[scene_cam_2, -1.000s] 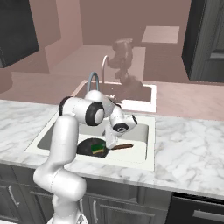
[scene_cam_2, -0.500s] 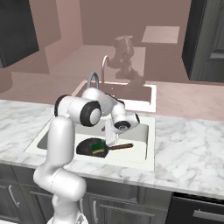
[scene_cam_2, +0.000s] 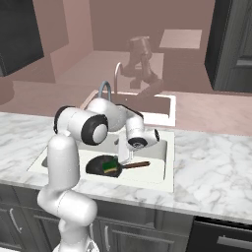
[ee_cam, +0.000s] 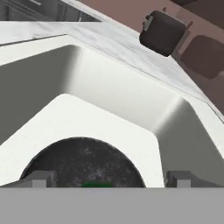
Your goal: Pick the pan and sponge and place them into the sink. Then turn on the water.
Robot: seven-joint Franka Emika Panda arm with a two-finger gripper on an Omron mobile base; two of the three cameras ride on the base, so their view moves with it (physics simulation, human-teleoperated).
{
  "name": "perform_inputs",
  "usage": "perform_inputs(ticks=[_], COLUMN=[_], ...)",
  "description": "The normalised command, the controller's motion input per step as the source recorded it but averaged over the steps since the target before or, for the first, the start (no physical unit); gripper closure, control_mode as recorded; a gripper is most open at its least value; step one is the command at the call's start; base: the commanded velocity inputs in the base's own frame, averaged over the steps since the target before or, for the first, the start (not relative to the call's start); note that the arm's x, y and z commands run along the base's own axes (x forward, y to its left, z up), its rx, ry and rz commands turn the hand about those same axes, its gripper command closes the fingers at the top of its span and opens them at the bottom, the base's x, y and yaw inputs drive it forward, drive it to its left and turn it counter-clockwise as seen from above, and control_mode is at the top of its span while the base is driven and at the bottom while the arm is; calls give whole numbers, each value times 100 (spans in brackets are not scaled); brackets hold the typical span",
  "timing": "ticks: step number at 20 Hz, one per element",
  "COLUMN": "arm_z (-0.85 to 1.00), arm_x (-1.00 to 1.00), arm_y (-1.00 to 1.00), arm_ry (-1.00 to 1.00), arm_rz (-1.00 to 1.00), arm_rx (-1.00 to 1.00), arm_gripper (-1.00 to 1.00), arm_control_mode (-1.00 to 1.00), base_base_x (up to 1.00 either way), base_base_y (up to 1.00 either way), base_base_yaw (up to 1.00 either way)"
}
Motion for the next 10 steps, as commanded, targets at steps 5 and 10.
perform_inputs(ticks=[5, 10], arm_z=[31, 27], arm_x=[-4, 4], arm_y=[-3, -2], arm_ry=[-4, 0], arm_rz=[-5, -4], arm_rx=[8, 12], arm_gripper=[-100, -100], arm_control_mode=[-100, -100], base_base_x=[0, 0], base_base_y=[0, 0], base_base_yaw=[0, 0])
